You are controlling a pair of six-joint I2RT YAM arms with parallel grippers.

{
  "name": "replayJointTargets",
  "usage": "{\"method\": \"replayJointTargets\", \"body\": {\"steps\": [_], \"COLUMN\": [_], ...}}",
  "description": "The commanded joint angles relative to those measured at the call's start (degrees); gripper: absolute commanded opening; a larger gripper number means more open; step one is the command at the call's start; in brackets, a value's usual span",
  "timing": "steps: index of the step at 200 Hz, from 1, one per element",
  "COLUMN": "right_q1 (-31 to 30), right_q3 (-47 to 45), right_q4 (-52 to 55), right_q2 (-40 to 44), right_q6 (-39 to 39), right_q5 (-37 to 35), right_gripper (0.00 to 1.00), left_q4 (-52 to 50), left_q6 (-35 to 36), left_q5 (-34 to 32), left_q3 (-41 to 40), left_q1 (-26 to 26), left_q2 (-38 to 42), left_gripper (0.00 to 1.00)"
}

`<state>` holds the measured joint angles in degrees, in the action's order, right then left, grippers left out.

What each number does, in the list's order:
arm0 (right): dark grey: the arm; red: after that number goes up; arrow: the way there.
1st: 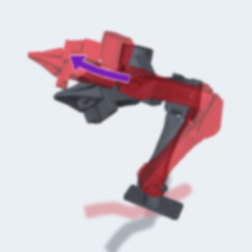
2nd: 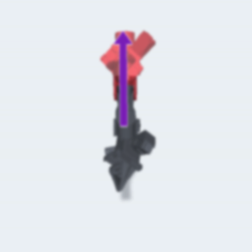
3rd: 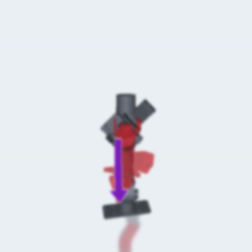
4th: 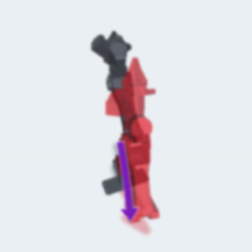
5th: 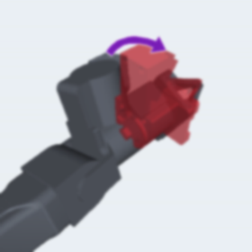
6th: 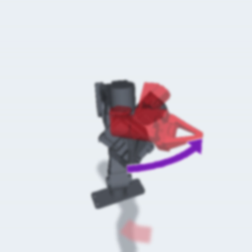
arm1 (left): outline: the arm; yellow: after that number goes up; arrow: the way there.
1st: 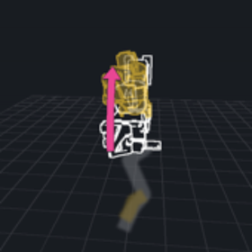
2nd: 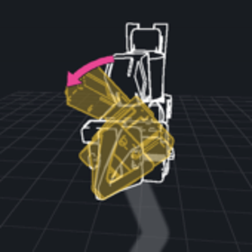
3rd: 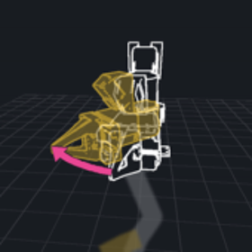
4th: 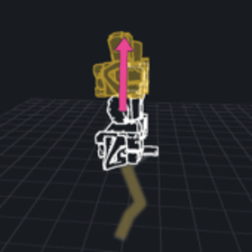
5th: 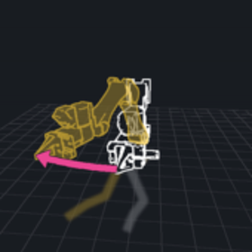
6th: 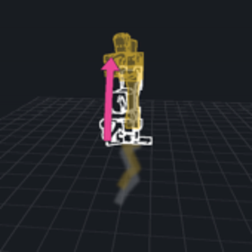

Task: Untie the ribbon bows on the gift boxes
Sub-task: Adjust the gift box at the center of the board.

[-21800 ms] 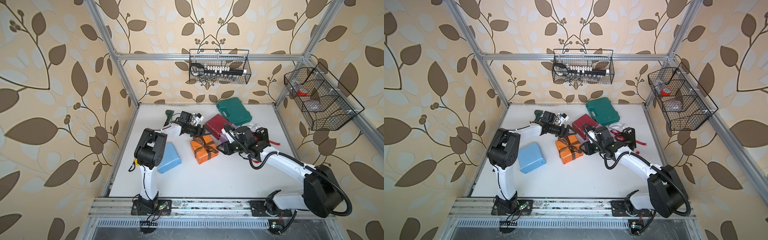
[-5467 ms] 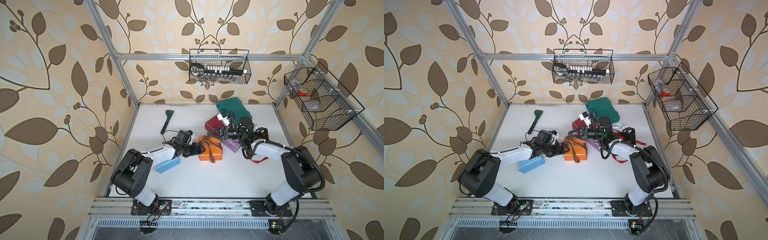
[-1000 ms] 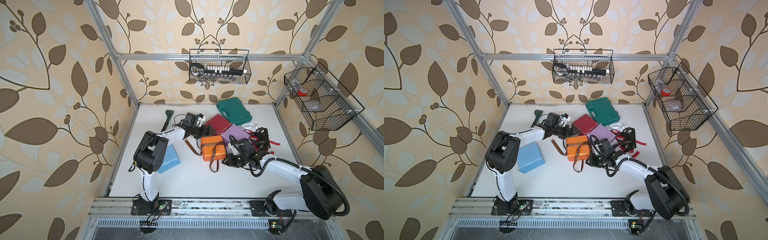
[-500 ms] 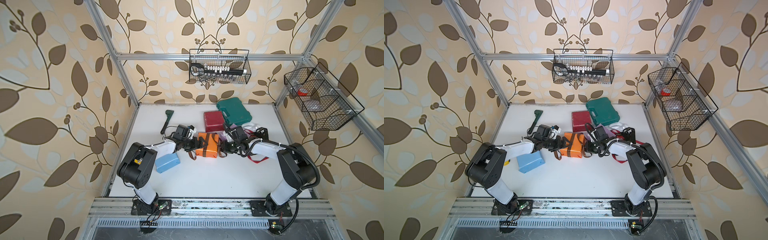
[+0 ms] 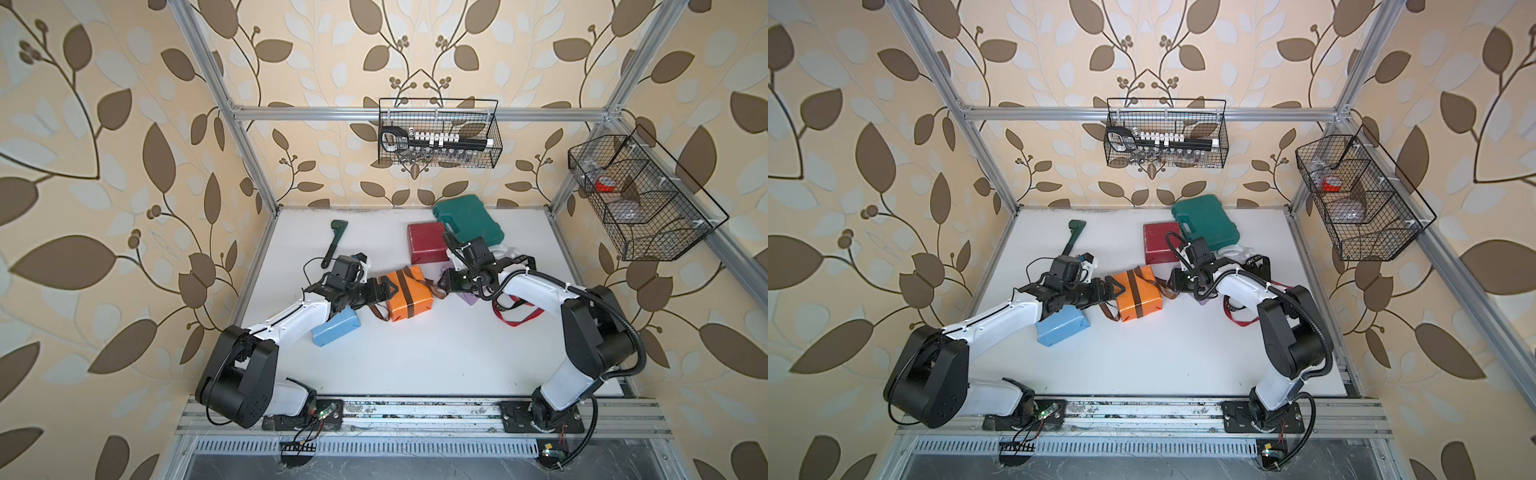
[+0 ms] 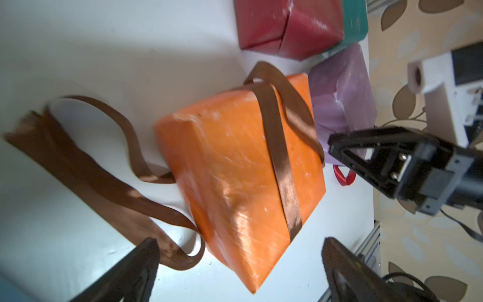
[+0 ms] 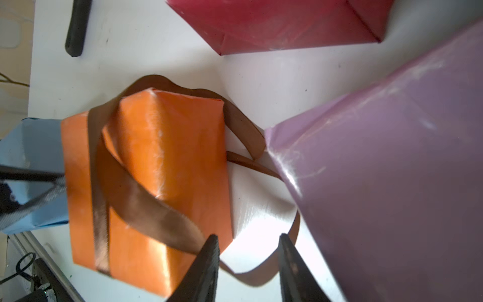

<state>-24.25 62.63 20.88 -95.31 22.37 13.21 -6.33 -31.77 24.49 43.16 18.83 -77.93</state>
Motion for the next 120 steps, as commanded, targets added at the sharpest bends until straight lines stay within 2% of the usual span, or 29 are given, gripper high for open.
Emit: {"method": "replayJointTargets", "body": {"steps": [1,12,23,59,81,120], "right_q1": [-2.8,-4.4,-5.5,-10.5,-11.1,-11.2], "right_q3": [3.4,4.4,5.2,9.0,10.7,11.5], "right_q4": [5.9,6.5,6.0,3.5,2.3,-0.9], "right_q2": [2.9,3.4,3.4,0.3,-3.2,-8.0], "right_q6": [-1.9,-2.3,-2.0,-0.3,0.3,0.6], "right_q5": [-6.5,-7.8,-5.2,3.5,7.3,12.5], "right_gripper": [0.39,0.40,0.41,0.41,0.41,0.38], "left_q4": [-1.8,-1.4,-0.6,3.7,5.9,6.5], "left_q6": [-0.4,-0.4,-1.1,-2.4,-2.8,-2.3], "left_q5": [-1.3,-0.9,-0.6,3.6,5.6,3.9], "left_q3": [2.4,2.7,2.5,2.1,2.0,1.5], "left_q1": [-1.6,-1.6,-1.6,-1.5,-0.9,0.1], "left_q2": [0.5,-0.1,-0.9,-4.2,-7.7,-7.8], "left_gripper": [0.99,0.99,0.98,0.84,0.80,0.78]}}
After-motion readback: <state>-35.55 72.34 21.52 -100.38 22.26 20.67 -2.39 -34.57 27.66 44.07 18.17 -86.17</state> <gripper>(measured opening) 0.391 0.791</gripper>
